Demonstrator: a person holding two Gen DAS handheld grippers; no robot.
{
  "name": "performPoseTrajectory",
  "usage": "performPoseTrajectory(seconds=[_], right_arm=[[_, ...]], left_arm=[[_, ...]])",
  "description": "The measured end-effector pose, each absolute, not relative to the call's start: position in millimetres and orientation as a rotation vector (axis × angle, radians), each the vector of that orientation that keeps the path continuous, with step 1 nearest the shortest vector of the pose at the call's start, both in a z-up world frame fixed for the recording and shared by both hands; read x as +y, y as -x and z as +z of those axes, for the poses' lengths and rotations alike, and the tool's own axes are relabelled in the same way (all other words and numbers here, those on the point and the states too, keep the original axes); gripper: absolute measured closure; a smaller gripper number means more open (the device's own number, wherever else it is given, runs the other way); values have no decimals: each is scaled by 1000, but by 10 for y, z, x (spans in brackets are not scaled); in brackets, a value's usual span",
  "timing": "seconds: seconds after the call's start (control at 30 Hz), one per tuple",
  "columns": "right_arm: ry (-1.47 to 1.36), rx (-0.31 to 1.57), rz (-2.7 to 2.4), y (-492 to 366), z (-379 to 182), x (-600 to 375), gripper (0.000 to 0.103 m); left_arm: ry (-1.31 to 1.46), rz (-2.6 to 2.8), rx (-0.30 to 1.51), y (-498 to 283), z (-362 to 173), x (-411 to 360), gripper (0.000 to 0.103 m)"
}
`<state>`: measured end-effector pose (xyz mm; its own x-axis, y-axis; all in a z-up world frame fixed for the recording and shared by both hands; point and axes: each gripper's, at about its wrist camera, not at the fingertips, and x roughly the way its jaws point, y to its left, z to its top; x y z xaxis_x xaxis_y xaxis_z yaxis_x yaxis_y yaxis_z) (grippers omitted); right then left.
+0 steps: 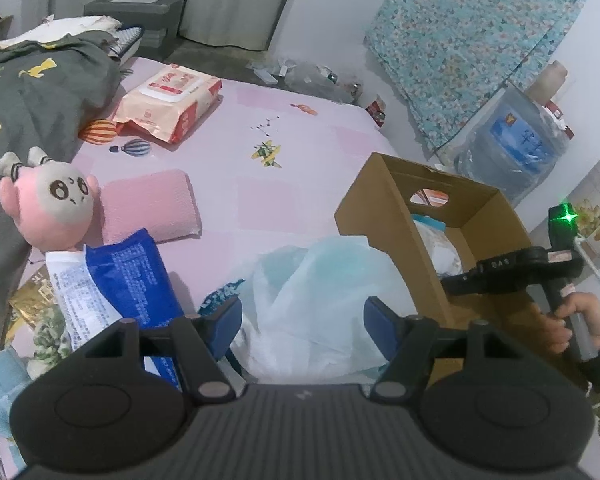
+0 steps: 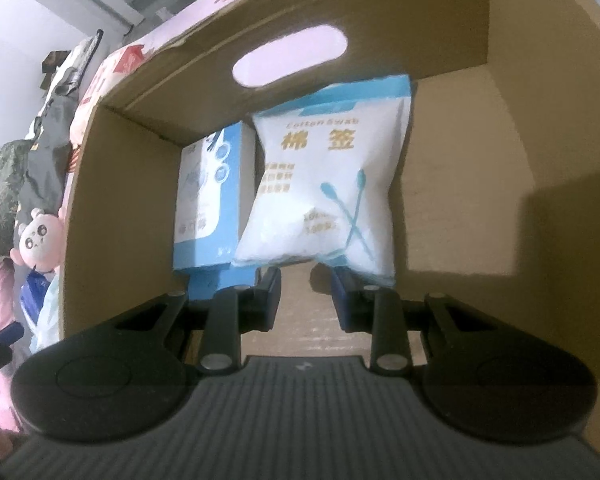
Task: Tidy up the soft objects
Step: 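Carry the cotton-swab bag into the cardboard box beside the bandage box and release, then reach the right tool to the pink sponge pad and grasp it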
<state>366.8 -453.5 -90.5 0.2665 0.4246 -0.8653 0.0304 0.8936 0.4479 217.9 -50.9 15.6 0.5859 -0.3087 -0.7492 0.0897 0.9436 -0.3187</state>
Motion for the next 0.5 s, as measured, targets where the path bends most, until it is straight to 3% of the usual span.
performPoseTrajectory(seconds=[0.5], right_arm=[[-408,1093,479,-3451,90,-4197,68]], left_arm=[[184,-97,823,-2181,206,-123,31]])
